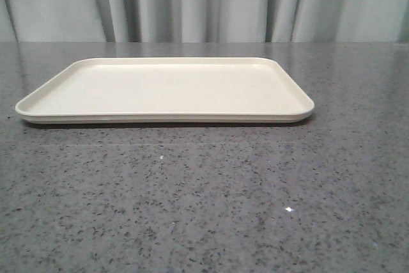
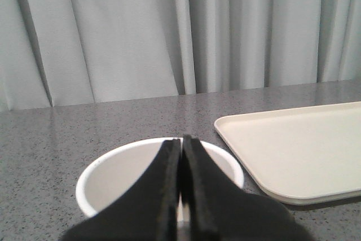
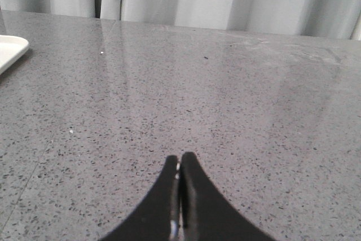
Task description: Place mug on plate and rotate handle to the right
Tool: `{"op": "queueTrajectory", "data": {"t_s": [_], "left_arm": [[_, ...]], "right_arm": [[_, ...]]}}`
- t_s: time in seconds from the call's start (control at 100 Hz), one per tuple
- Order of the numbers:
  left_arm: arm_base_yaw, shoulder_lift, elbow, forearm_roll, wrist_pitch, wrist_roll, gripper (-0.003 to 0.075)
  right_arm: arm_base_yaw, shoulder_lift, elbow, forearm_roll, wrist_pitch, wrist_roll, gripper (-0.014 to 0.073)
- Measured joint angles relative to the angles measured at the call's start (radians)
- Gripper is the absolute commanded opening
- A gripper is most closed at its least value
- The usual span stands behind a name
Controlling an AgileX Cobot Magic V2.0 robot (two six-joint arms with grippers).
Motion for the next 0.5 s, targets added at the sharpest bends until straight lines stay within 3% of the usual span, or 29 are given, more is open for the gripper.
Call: {"op": "queueTrajectory", "data": {"t_s": [0.17,0.5], "left_arm": [[0.000,0.000,0.000,0.000,-0.008,0.000,-0.0020],[0.000,0.000,0.000,0.000,-0.165,0.000,-0.0020]], "right_arm": [[0.000,0.000,0.000,0.000,-0.014,0.000,-0.0120],[0.000,0.000,0.000,-0.004,-0.163,0.000,-0.0120]]}}
